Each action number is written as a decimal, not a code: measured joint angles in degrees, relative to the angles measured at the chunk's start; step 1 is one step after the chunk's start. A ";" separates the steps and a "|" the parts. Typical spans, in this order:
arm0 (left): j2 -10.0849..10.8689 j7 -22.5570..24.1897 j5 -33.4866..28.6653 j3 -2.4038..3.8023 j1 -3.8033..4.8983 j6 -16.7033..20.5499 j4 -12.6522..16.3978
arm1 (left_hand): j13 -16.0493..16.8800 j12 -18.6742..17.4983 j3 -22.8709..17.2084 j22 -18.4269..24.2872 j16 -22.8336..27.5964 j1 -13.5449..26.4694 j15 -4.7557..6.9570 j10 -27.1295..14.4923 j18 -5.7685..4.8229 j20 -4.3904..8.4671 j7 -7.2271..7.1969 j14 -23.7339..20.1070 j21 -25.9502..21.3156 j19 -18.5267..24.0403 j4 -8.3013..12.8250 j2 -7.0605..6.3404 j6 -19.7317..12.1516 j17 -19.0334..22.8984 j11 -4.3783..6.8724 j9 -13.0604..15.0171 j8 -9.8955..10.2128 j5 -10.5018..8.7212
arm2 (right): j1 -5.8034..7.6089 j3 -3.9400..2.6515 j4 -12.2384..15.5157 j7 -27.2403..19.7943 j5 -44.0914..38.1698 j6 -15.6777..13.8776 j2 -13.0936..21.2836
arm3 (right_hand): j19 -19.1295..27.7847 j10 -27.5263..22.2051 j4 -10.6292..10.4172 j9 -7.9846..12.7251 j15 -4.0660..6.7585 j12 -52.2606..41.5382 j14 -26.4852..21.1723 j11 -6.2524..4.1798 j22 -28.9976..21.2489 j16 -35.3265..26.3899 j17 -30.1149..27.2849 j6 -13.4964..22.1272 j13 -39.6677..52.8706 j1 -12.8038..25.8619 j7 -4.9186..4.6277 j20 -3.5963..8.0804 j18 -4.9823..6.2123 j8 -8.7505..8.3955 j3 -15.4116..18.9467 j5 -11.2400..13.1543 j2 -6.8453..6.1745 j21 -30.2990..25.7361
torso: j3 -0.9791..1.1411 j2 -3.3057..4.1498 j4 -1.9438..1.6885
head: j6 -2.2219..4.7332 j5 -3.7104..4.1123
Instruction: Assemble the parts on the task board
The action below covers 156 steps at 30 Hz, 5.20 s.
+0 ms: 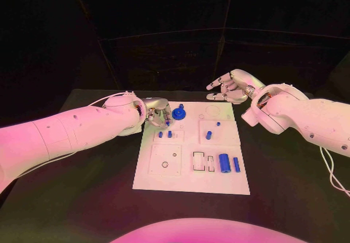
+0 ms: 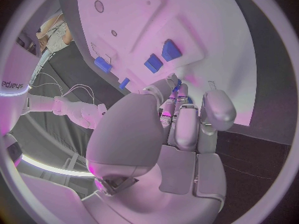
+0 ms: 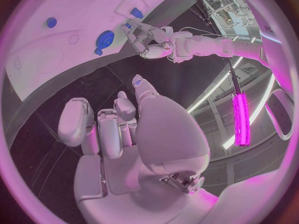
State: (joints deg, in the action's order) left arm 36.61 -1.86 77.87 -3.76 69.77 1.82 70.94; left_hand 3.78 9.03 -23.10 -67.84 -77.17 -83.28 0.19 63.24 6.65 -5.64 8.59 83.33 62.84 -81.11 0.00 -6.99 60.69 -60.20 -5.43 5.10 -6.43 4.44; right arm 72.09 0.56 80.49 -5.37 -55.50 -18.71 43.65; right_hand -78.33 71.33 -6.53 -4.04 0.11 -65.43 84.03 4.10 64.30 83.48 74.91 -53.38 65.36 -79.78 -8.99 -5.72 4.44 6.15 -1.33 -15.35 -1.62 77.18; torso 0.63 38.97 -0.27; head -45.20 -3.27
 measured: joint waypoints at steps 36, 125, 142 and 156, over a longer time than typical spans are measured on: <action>5.98 0.46 -3.64 0.03 -0.02 4.07 1.72 | 0.67 -1.37 3.04 6.55 0.00 1.94 -1.24 -4.63 0.00 -1.10 0.62 0.42 -8.53 1.17 0.95 0.21 -4.00 1.07 -0.75 -1.01 1.48 0.00 | -0.02 0.01 -0.93 4.50 -7.69 2.73 1.08 | 1.75 -14.14 1.32 0.06 0.43 39.30 0.01 0.21 -4.60 -7.86 -4.92 -3.53 -35.45 -6.14 0.16 0.50 0.92 0.84 -5.00 1.67 -0.86 -3.13 | -0.13 -0.10 -0.08 | 0.81 0.65; 12.75 27.37 -74.95 -0.02 -0.01 14.75 11.19 | 1.35 3.84 4.12 23.58 16.15 3.64 -1.12 -0.68 3.05 -1.06 1.33 -12.19 -31.76 10.90 -1.74 2.37 -1.52 28.85 -0.51 -1.06 -0.95 0.00 | -5.39 2.08 3.00 17.51 -41.79 5.35 0.52 | -1.55 -3.55 7.08 -0.37 0.64 52.46 -0.20 -0.72 1.41 -10.45 -11.52 -11.40 -57.36 -4.49 0.93 0.72 0.89 0.16 -26.39 8.82 -3.63 0.10 | -0.05 -0.04 0.01 | 2.02 3.66; 12.89 27.24 -74.98 -0.02 -0.01 14.68 10.80 | 1.35 4.06 4.29 23.83 16.38 3.64 -1.33 -0.90 3.03 -1.06 1.84 -12.39 -31.99 10.90 -1.57 2.36 -2.05 29.29 -0.73 -1.16 -0.95 0.00 | -5.37 1.91 10.87 17.30 -41.46 1.31 5.91 | -1.75 -3.35 7.28 -0.34 0.84 52.46 0.01 -0.52 1.76 -10.45 -11.52 -11.58 -57.41 -4.27 1.12 0.92 0.89 0.03 -26.58 9.17 -3.86 0.37 | -0.08 -0.10 0.01 | 2.21 3.51; 12.58 27.19 -75.00 -0.02 -0.01 14.64 10.65 | 1.35 4.06 4.29 23.84 16.38 3.64 -1.33 -0.90 3.03 -1.06 1.84 -12.39 -31.99 10.90 -1.57 2.36 -2.04 29.41 -0.73 -1.16 -0.95 0.00 | -5.29 1.54 18.95 14.40 -38.74 -3.71 4.81 | -1.96 -3.35 7.72 -0.33 0.84 52.79 0.01 -0.51 2.29 -10.45 -11.35 -11.57 -57.54 -4.05 1.13 0.70 0.89 0.15 -27.01 9.22 -4.09 0.67 | -0.12 -0.06 -0.10 | 2.41 1.91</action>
State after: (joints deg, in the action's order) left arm 49.18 25.33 2.87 -3.78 69.75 16.46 81.59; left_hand 5.13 13.09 -18.82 -43.99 -60.80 -79.64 -1.14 62.34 9.68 -6.70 10.43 70.94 30.84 -70.21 -1.57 -4.63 58.65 -30.80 -6.15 3.94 -7.38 4.44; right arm 66.80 2.09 99.44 9.03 -94.24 -22.41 48.45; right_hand -80.29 67.98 1.19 -4.38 0.95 -12.64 84.05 3.58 66.59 73.03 63.57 -64.95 7.82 -83.82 -7.86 -5.02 5.33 6.30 -28.34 -6.13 -5.71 77.85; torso 0.52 38.91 -0.37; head -42.80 -1.36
